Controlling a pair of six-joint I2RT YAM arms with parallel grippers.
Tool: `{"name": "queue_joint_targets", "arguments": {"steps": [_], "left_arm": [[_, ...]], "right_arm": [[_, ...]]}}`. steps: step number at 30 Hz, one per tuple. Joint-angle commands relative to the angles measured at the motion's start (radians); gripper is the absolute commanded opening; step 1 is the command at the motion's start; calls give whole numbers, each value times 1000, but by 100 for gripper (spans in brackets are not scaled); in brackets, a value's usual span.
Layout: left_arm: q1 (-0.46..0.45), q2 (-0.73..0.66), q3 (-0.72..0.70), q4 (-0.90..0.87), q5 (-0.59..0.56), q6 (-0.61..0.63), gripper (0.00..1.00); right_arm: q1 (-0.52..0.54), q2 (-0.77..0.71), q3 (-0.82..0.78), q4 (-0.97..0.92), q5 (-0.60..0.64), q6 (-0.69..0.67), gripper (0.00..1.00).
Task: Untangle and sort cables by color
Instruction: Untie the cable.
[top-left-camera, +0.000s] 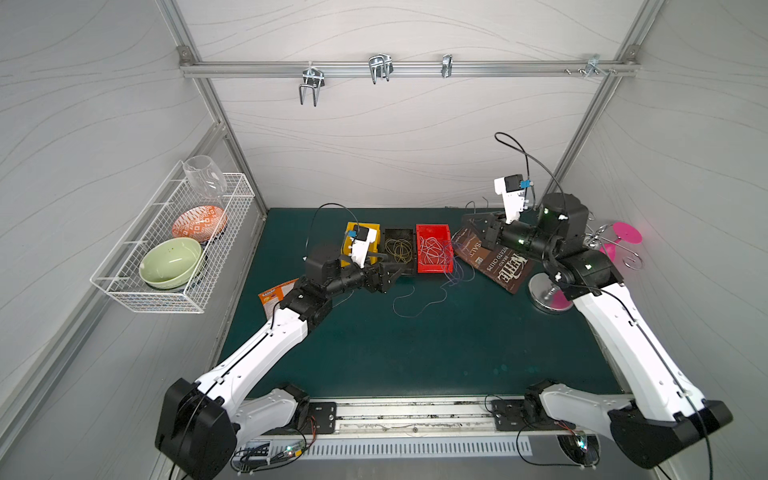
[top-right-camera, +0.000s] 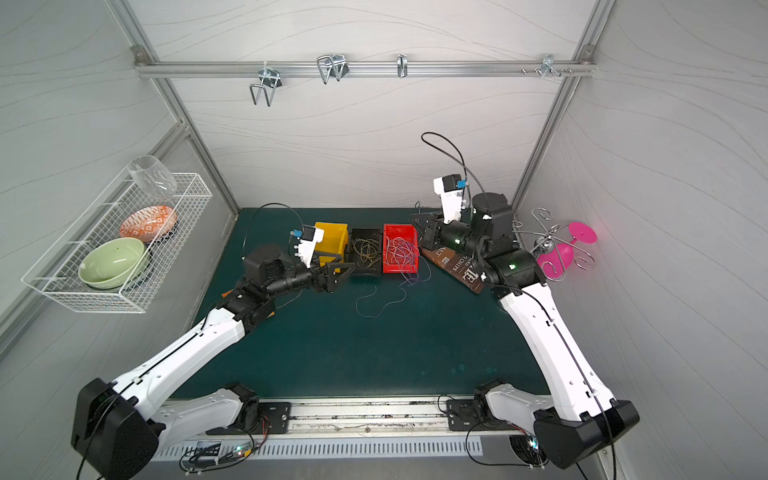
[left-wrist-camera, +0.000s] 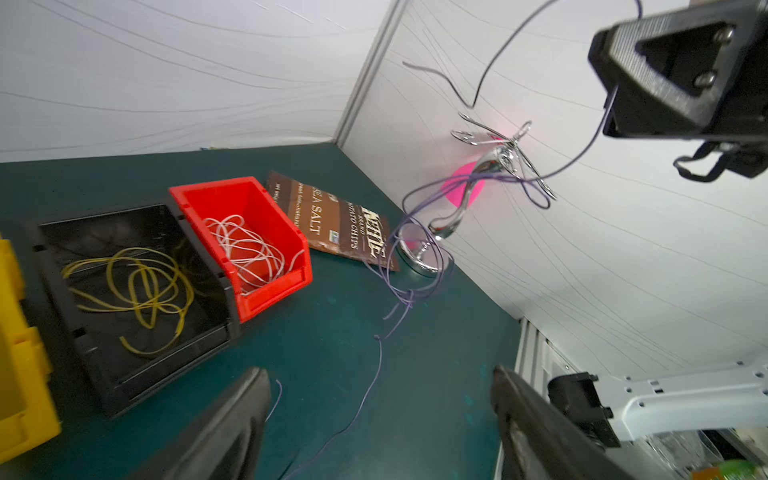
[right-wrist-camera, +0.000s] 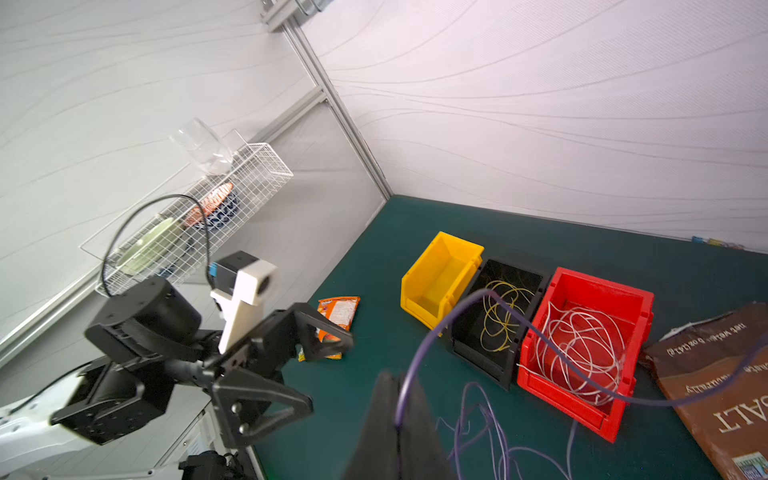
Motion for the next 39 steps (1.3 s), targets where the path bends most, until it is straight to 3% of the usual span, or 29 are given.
{"name": "queue_joint_targets", "arguments": {"steps": [1,11,19,30,35,39], "left_arm": [[-43,55,90,93,44,56,87],[-148,270,231,20,21,146,74],[-166,321,199,55,6,125,73],[-168,419,253,19,9,119,33],[-169,405,250,-4,-5,134,0],[-165,321,222,-86,-109,177,0]], "right_arm": [[8,27,21,3,-32,40,0],[16,38,27,35,-32,71,0],[16,30,28,24,-13,65,0],[16,14,25,29,-1,68,0],[15,5,24,7,25,51,0],[-35,-25,15,-87,80,-16,0]]}}
